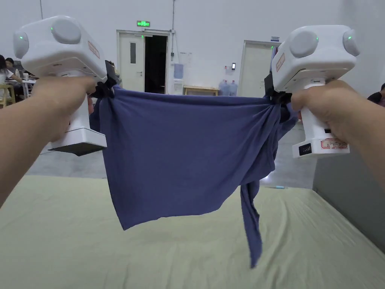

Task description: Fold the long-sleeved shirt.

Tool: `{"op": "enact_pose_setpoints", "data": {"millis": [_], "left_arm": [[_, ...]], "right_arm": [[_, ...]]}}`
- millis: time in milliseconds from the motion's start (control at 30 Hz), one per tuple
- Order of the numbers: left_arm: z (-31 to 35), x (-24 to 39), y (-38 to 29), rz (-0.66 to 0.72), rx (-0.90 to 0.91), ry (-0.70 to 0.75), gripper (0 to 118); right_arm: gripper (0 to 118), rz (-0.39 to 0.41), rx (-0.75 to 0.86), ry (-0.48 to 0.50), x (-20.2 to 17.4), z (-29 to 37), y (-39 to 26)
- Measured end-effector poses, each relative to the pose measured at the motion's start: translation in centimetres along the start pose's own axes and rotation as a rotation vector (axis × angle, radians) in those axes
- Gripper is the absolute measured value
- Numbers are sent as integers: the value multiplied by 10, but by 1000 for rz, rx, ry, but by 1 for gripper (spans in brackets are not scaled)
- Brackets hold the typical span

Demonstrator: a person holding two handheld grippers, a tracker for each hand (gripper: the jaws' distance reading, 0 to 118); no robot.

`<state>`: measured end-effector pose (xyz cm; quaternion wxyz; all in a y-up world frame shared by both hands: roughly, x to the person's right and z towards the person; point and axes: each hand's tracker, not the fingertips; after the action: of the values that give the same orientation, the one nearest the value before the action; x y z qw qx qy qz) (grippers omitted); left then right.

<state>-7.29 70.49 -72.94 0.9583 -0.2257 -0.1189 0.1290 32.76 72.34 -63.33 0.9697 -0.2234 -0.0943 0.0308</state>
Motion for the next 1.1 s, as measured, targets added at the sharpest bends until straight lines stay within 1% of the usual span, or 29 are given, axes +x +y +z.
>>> {"op": "enact_pose_setpoints", "data": {"millis": [100,200,267,300,400,467,500,533,567,600,633,667,700,767,800,867,900,933,1000,1100], "left_arm": [[-21,-1,-23,-13,-29,18,3],[-52,-18,-72,-16,-91,29,3],[-69,-32,-114,-19,-146,46,3],[-76,-38,-136,-20,-164,51,3],[-92,-56,-217,-76,-274,102,3],[-94,-69,-273,-98,-339,107,3],[-92,-77,-302,-83,-360,119,3],[-87,-86,-332,-67,-418,99,3],[-76,-95,-359,-32,-425,72,3],[-59,-108,-386,19,-430,25,3],[-45,-116,-413,19,-446,5,3],[-31,-121,-437,-18,-481,25,3],[-13,-125,-462,-46,-509,64,3],[8,-143,-498,-21,-563,63,3],[24,-148,-514,16,-575,65,3],[52,-153,-532,68,-597,54,3],[67,-155,-540,53,-585,65,3],[81,-157,-548,61,-585,67,3],[105,-158,-561,59,-606,61,3],[130,-163,-579,63,-656,84,3]], "right_arm": [[9,-4,-15,0,-1,-26,-25],[9,-21,-77,15,-4,-58,-78],[9,-14,-96,22,-7,-79,-126],[9,-25,-113,31,-10,-87,-153],[9,-51,-223,83,-18,-110,-241],[9,-87,-288,97,-25,-116,-304],[9,-108,-319,103,-26,-115,-337],[9,-123,-317,97,-27,-108,-373],[9,-131,-312,91,-26,-105,-404],[9,-160,-330,95,-24,-95,-436],[9,-167,-357,109,-22,-84,-462],[9,-166,-373,114,-20,-72,-485],[9,-198,-403,126,-19,-55,-507],[9,-262,-447,149,-14,-30,-541],[9,-266,-449,148,-15,-17,-554],[9,-248,-449,143,-19,13,-570],[9,-216,-449,137,-21,27,-578],[9,-218,-459,133,-21,41,-586],[9,-253,-517,150,-24,65,-600],[9,-218,-611,142,-27,91,-624]]}}
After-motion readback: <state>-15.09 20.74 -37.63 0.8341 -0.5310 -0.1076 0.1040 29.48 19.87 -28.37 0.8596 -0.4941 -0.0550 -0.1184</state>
